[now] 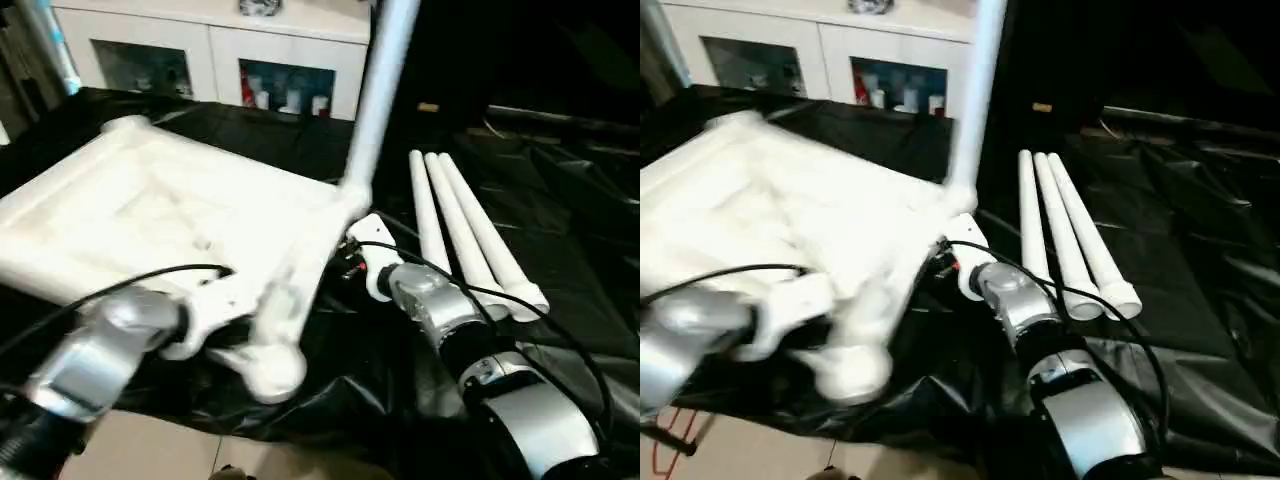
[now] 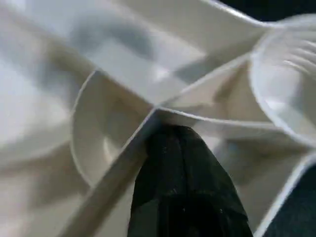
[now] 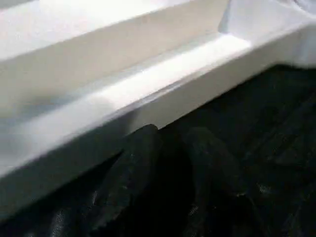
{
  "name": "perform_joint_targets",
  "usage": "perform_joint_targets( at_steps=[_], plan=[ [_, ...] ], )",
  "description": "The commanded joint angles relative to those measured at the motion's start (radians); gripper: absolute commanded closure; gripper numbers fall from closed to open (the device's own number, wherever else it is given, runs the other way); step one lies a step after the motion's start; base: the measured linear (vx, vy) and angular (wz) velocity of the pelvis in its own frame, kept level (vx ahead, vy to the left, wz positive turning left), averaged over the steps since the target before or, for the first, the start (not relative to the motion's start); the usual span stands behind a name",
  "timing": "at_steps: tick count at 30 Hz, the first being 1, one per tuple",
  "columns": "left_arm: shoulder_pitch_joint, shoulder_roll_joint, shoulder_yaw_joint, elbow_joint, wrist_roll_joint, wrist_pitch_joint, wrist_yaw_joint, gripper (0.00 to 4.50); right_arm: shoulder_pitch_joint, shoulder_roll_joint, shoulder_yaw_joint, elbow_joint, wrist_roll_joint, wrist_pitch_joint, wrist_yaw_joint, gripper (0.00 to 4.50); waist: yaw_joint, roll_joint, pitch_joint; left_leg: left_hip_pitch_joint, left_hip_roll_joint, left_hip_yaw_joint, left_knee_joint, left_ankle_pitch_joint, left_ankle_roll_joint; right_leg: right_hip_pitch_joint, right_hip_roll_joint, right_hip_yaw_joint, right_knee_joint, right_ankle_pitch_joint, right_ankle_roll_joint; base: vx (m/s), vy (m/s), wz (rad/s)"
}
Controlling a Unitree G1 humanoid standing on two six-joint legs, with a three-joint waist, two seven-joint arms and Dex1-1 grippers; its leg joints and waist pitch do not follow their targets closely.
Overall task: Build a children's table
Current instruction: Rotate table base, then pick table leg
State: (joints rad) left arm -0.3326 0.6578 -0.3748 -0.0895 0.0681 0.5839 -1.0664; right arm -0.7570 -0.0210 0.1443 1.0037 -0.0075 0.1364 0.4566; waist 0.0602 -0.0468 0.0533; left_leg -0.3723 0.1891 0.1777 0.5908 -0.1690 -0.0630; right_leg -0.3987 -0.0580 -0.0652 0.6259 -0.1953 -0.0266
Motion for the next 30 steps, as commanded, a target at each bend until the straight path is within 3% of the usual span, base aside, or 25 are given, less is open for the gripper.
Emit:
perform_joint_targets(
  at_steps=[1,2,3,4,7,8,9,12,15,17,20,27,30],
  plan=[
    [-0.037,-0.021,-0.024,0.031,-0.008,-0.036,0.004,4.5,-0.022,0.009,0.0,0.014,-0.007,-0.024,0.012,3.74,0.006,0.014,-0.064,0.011,0.041,-0.017,-0.074,-0.203,-0.038,0.049,-0.088,0.058,-0.064,-0.137,-0.196,0.0,0.0,0.0],
    [-0.082,-0.048,-0.036,0.096,0.018,-0.076,0.037,4.5,-0.022,0.008,-0.001,0.021,-0.008,-0.033,0.012,3.86,0.005,0.024,-0.063,0.015,0.039,-0.014,-0.072,-0.204,-0.033,0.042,-0.082,0.057,-0.068,-0.128,-0.199,0.0,0.0,0.0],
    [-0.096,-0.057,-0.038,0.118,0.026,-0.088,0.049,4.5,-0.023,0.007,-0.002,0.024,-0.008,-0.035,0.012,3.98,0.004,0.02,-0.063,0.014,0.038,-0.013,-0.07,-0.205,-0.033,0.044,-0.083,0.058,-0.068,-0.125,-0.201,0.0,0.0,0.0],
    [-0.113,-0.071,-0.035,0.146,0.033,-0.094,0.067,4.5,-0.023,0.005,-0.002,0.026,-0.01,-0.038,0.011,4.07,0.005,0.026,-0.063,0.015,0.039,-0.014,-0.072,-0.213,-0.036,0.045,-0.082,0.057,-0.068,-0.124,-0.205,0.0,0.0,0.0],
    [-0.152,-0.095,-0.033,0.22,0.063,-0.139,0.11,4.5,-0.022,-0.004,-0.005,0.031,-0.013,-0.048,0.01,4.2,0.005,0.022,-0.063,0.014,0.042,-0.017,-0.072,-0.225,-0.036,0.048,-0.085,0.057,-0.068,-0.141,-0.202,0.0,0.0,0.0],
    [-0.168,-0.108,-0.028,0.252,0.073,-0.165,0.136,4.5,-0.017,-0.012,-0.007,0.024,-0.015,-0.05,0.0,4.43,0.006,0.033,-0.063,0.016,0.041,-0.018,-0.072,-0.227,-0.038,0.047,-0.085,0.057,-0.067,-0.14,-0.203,0.0,0.0,0.0],
    [-0.183,-0.121,-0.024,0.285,0.081,-0.192,0.161,4.5,-0.012,-0.02,-0.011,0.017,-0.018,-0.052,-0.012,4.43,0.006,0.026,-0.064,0.017,0.041,-0.017,-0.071,-0.229,-0.038,0.048,-0.083,0.056,-0.068,-0.135,-0.203,0.0,0.0,0.0],
    [-0.202,-0.147,-0.014,0.321,0.079,-0.209,0.196,4.5,-0.011,-0.038,-0.032,-0.005,-0.015,-0.034,-0.062,4.43,0.007,0.028,-0.064,0.016,0.042,-0.017,-0.072,-0.224,-0.039,0.047,-0.083,0.056,-0.067,-0.126,-0.207,0.0,0.0,0.0],
    [-0.182,-0.147,0.007,0.256,0.04,-0.184,0.168,4.5,-0.01,-0.068,-0.058,-0.103,-0.031,0.09,-0.172,4.43,0.011,0.028,-0.065,0.017,0.042,-0.016,-0.071,-0.205,-0.041,0.049,-0.081,0.055,-0.063,-0.094,-0.211,0.0,0.0,0.0],
    [-0.174,-0.145,0.016,0.235,0.037,-0.165,0.17,4.5,-0.009,-0.078,-0.068,-0.138,-0.029,0.13,-0.184,4.43,0.012,0.025,-0.067,0.018,0.041,-0.015,-0.07,-0.194,-0.045,0.05,-0.081,0.055,-0.06,-0.082,-0.206,0.0,0.0,0.0],
    [-0.14,-0.15,0.071,0.167,-0.006,-0.062,0.181,4.5,0.0,-0.111,-0.131,-0.271,0.024,0.229,-0.161,4.43,0.01,0.027,-0.063,0.019,0.041,-0.014,-0.07,-0.209,-0.042,0.051,-0.08,0.057,-0.063,-0.097,-0.193,0.0,0.0,0.0],
    [-0.096,-0.228,0.192,0.108,-0.133,-0.041,0.237,3.69,-0.019,-0.148,-0.192,-0.364,0.031,0.361,-0.283,3.71,0.006,0.029,-0.062,0.02,0.036,-0.014,-0.069,-0.229,-0.057,0.046,-0.073,0.054,-0.071,-0.143,-0.183,0.0,0.0,0.0],
    [-0.105,-0.299,0.253,0.095,-0.145,0.004,0.326,3.46,-0.02,-0.157,-0.235,-0.422,0.024,0.476,-0.343,3.49,0.009,0.016,-0.062,0.017,0.035,-0.012,-0.067,-0.203,-0.047,0.051,-0.075,0.055,-0.07,-0.141,-0.168,0.0,0.0,0.0]
  ],
)
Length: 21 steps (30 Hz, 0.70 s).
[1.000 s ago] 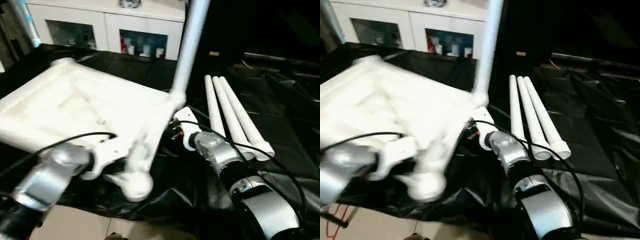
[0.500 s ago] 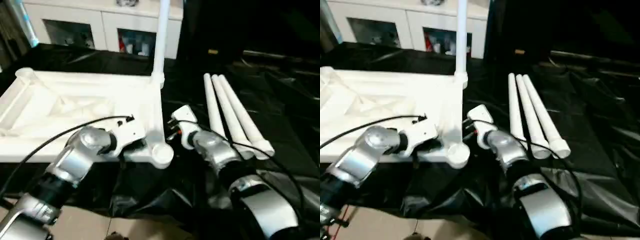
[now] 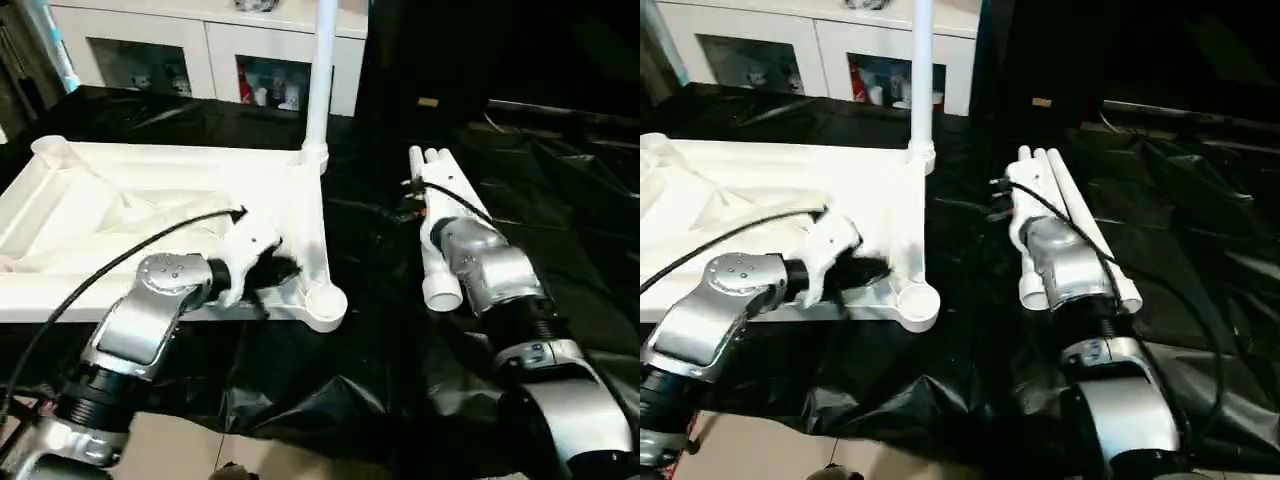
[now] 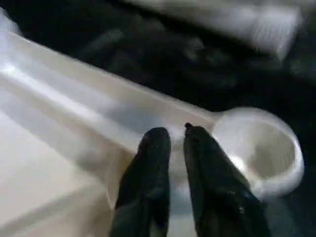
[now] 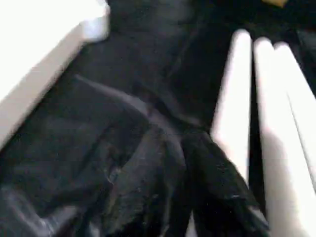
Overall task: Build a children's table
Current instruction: Pick table leg
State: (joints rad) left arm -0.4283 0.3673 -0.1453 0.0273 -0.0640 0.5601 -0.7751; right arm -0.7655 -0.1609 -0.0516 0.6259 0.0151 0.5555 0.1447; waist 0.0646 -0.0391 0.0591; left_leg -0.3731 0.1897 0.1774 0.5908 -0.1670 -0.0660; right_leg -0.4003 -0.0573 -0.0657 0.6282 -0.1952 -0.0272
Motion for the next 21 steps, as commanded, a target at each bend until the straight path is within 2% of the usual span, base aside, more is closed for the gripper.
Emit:
perform_joint_targets(
  at_steps=[1,3,5,6,9,10,12,17,19,21],
  plan=[
    [-0.01,-0.009,0.024,-0.022,-0.013,0.028,0.035,3.46,-0.012,-0.017,-0.039,-0.045,0.001,0.057,-0.031,3.49,0.006,0.01,-0.069,0.017,0.035,-0.013,-0.067,-0.198,-0.041,0.053,-0.077,0.055,-0.073,-0.14,-0.163,0.0,0.0,0.0],
    [-0.013,-0.027,0.038,-0.033,-0.022,0.046,0.062,3.23,-0.003,-0.014,-0.062,-0.086,0.013,0.102,-0.042,3.28,0.006,0.003,-0.068,0.017,0.034,-0.012,-0.067,-0.189,-0.036,0.051,-0.074,0.055,-0.073,-0.142,-0.151,0.0,0.0,0.0],
    [-0.012,-0.052,0.052,-0.045,-0.031,0.032,0.1,3.07,0.01,-0.017,-0.064,-0.124,0.015,0.122,-0.048,3.11,0.008,0.003,-0.068,0.015,0.034,-0.013,-0.067,-0.177,-0.033,0.053,-0.076,0.055,-0.072,-0.137,-0.145,0.0,0.0,0.0],
    [-0.007,-0.076,0.074,-0.051,-0.033,0.021,0.15,2.96,0.024,-0.013,-0.067,-0.153,0.028,0.126,-0.049,3.01,0.007,-0.002,-0.068,0.014,0.034,-0.011,-0.067,-0.174,-0.03,0.052,-0.076,0.054,-0.074,-0.135,-0.142,0.0,0.0,0.0],
    [-0.006,-0.099,0.091,-0.039,0.003,0.055,0.232,2.74,0.047,0.012,-0.088,-0.205,0.062,0.134,-0.058,2.8,0.006,-0.002,-0.065,0.013,0.035,-0.011,-0.066,-0.181,-0.024,0.05,-0.076,0.056,-0.077,-0.15,-0.129,0.0,0.0,0.0],
    [0.001,-0.108,0.097,-0.042,0.012,0.08,0.252,2.56,0.059,0.029,-0.096,-0.242,0.079,0.166,-0.058,2.62,0.005,-0.001,-0.067,0.015,0.034,-0.011,-0.067,-0.184,-0.022,0.05,-0.076,0.055,-0.078,-0.169,-0.122,0.0,0.0,0.0],
    [0.007,-0.122,0.113,-0.047,0.0,0.088,0.265,2.44,0.067,0.04,-0.103,-0.264,0.068,0.177,-0.086,2.51,0.004,0.001,-0.066,0.016,0.035,-0.012,-0.067,-0.18,-0.024,0.047,-0.075,0.054,-0.08,-0.176,-0.119,0.0,0.0,0.0],
    [0.012,-0.114,0.1,-0.05,0.0,0.095,0.283,2.11,0.079,0.056,-0.116,-0.313,0.065,0.201,-0.127,2.18,0.006,0.003,-0.067,0.017,0.034,-0.013,-0.068,-0.184,-0.037,0.045,-0.074,0.055,-0.079,-0.173,-0.109,0.0,0.0,0.0],
    [0.012,-0.102,0.078,-0.056,0.005,0.11,0.274,1.89,0.08,0.051,-0.108,-0.32,0.063,0.222,-0.126,1.94,0.009,-0.001,-0.067,0.017,0.033,-0.013,-0.068,-0.178,-0.037,0.046,-0.074,0.055,-0.078,-0.167,-0.105,0.0,0.0,0.0],
    [0.018,-0.089,0.058,-0.072,0.005,0.104,0.247,1.72,0.078,0.042,-0.095,-0.316,0.063,0.246,-0.111,1.79,0.011,0.0,-0.067,0.017,0.033,-0.013,-0.069,-0.177,-0.037,0.045,-0.075,0.055,-0.078,-0.168,-0.102,0.0,0.0,0.0]
  ],
)
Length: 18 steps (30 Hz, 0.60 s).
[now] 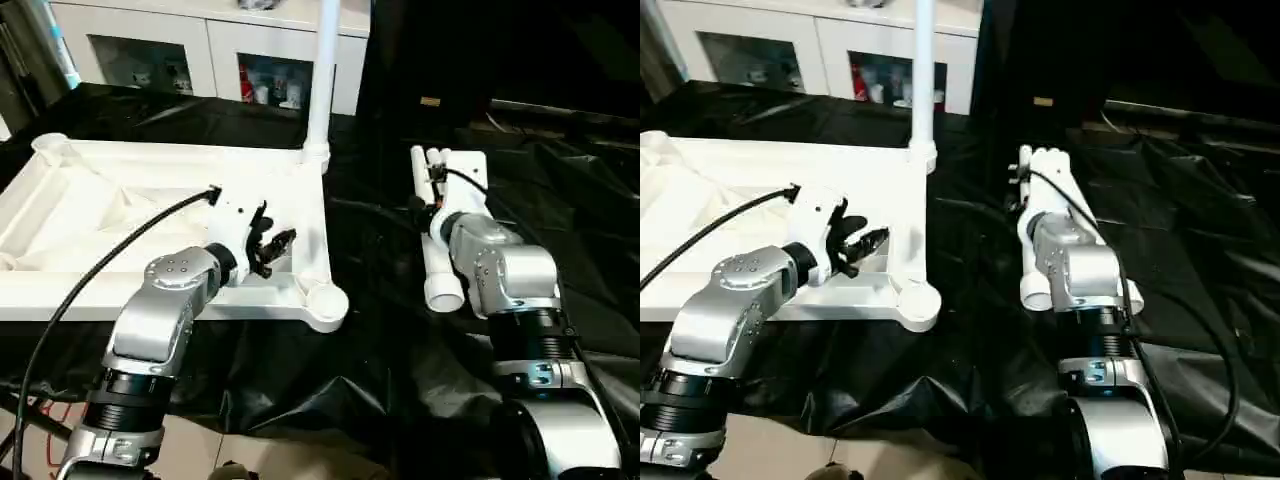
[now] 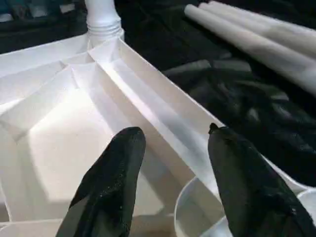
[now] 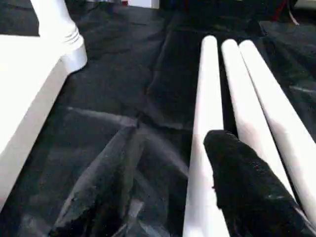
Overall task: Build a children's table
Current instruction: Pick table leg
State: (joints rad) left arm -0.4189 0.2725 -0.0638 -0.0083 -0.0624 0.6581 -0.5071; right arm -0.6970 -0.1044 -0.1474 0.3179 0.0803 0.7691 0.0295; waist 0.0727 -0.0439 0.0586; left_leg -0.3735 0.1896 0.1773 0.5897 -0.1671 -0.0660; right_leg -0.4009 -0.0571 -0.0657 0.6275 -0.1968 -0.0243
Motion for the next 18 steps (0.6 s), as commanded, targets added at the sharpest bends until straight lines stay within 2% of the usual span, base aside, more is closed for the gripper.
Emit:
perform_joint_targets(
  at_steps=[1,6,11,18],
  plan=[
    [0.01,0.006,-0.025,-0.039,0.002,0.006,-0.023,1.66,0.009,-0.016,0.002,-0.007,-0.004,0.033,0.004,1.72,0.005,0.005,-0.066,0.017,0.034,-0.012,-0.068,-0.176,-0.038,0.046,-0.076,0.055,-0.077,-0.166,-0.105,0.0,0.0,0.0],
    [0.028,0.053,-0.075,-0.107,-0.023,-0.016,-0.121,1.39,-0.011,-0.051,0.024,0.081,-0.06,0.055,-0.043,1.43,0.013,0.003,-0.065,0.018,0.032,-0.01,-0.067,-0.169,-0.051,0.044,-0.075,0.055,-0.075,-0.169,-0.108,0.0,0.0,0.0],
    [0.03,0.084,-0.11,-0.125,-0.023,-0.017,-0.148,1.39,-0.044,-0.056,-0.013,0.178,-0.023,0.124,-0.039,1.43,0.012,0.009,-0.068,0.019,0.032,-0.011,-0.066,-0.173,-0.061,0.047,-0.074,0.056,-0.072,-0.145,-0.108,0.0,0.0,0.0],
    [0.028,0.099,-0.135,-0.123,-0.015,-0.012,-0.157,1.39,-0.1,-0.061,-0.059,0.339,0.006,0.182,-0.038,1.43,0.012,0.008,-0.069,0.017,0.031,-0.01,-0.064,-0.163,-0.065,0.05,-0.074,0.055,-0.068,-0.117,-0.124,0.0,0.0,0.0]
  ],
)
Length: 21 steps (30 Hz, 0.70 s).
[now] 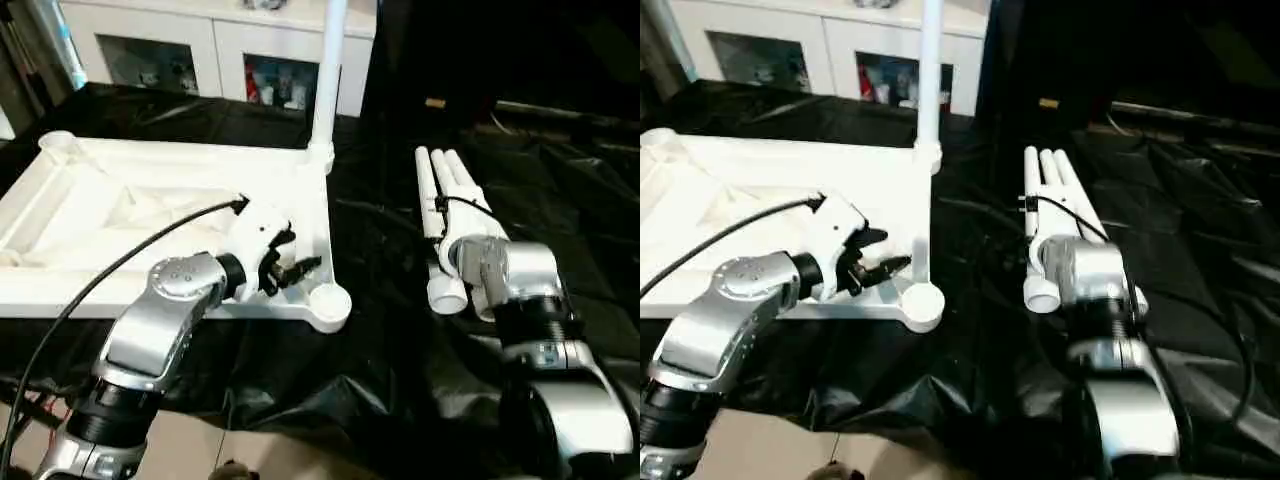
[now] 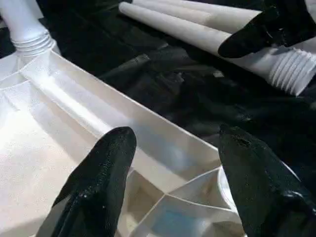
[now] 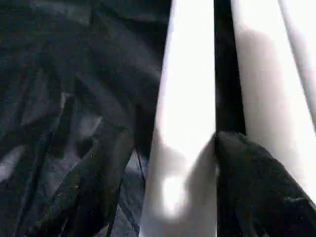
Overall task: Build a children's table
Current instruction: Pick table leg
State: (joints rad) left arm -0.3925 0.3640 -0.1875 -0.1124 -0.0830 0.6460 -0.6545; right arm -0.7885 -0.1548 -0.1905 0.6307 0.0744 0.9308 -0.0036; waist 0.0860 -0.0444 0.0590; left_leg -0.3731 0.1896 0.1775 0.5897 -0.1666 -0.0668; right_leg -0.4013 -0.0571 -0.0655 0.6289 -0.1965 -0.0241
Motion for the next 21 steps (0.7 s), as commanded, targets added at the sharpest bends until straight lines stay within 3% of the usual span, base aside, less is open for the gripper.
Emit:
perform_joint_targets(
  at_steps=[1,5,6,7,16,21],
  plan=[
    [0.003,0.009,-0.012,-0.02,0.004,0.001,-0.01,1.39,-0.011,-0.01,-0.02,0.035,0.015,0.02,-0.006,1.43,0.0,0.007,-0.07,0.016,0.032,-0.01,-0.064,-0.156,-0.063,0.052,-0.075,0.054,-0.068,-0.109,-0.126,0.0,0.0,0.0],
    [0.008,0.016,-0.016,-0.027,0.002,0.002,-0.016,1.33,-0.029,-0.011,-0.041,0.081,0.033,0.022,0.001,1.59,0.0,0.007,-0.069,0.017,0.032,-0.009,-0.064,-0.156,-0.062,0.051,-0.075,0.054,-0.068,-0.107,-0.129,0.0,0.0,0.0],
    [0.011,0.022,-0.018,-0.033,-0.002,0.003,-0.026,1.31,-0.037,-0.014,-0.043,0.102,0.035,0.017,0.005,1.69,-0.001,0.0,-0.07,0.016,0.032,-0.009,-0.064,-0.157,-0.061,0.052,-0.076,0.053,-0.069,-0.113,-0.129,0.0,0.0,0.0],
    [0.012,0.024,-0.02,-0.037,-0.006,0.007,-0.029,1.31,-0.043,-0.017,-0.043,0.119,0.035,0.011,0.006,1.69,0.001,0.003,-0.07,0.017,0.032,-0.009,-0.063,-0.158,-0.061,0.051,-0.077,0.053,-0.068,-0.124,-0.13,0.0,0.0,0.0],
    [0.022,0.056,-0.041,-0.066,-0.033,0.025,-0.078,1.31,-0.082,-0.033,-0.053,0.216,0.041,-0.018,0.019,2.46,0.0,0.004,-0.069,0.017,0.032,-0.009,-0.063,-0.169,-0.065,0.049,-0.077,0.052,-0.069,-0.148,-0.128,0.0,0.0,0.0],
    [0.016,0.074,-0.043,-0.072,-0.049,0.065,-0.1,1.31,-0.104,-0.04,-0.053,0.263,0.044,-0.046,0.026,2.62,-0.001,0.006,-0.069,0.018,0.032,-0.01,-0.063,-0.186,-0.068,0.047,-0.076,0.052,-0.07,-0.165,-0.131,0.0,0.0,0.0]
  ],
)
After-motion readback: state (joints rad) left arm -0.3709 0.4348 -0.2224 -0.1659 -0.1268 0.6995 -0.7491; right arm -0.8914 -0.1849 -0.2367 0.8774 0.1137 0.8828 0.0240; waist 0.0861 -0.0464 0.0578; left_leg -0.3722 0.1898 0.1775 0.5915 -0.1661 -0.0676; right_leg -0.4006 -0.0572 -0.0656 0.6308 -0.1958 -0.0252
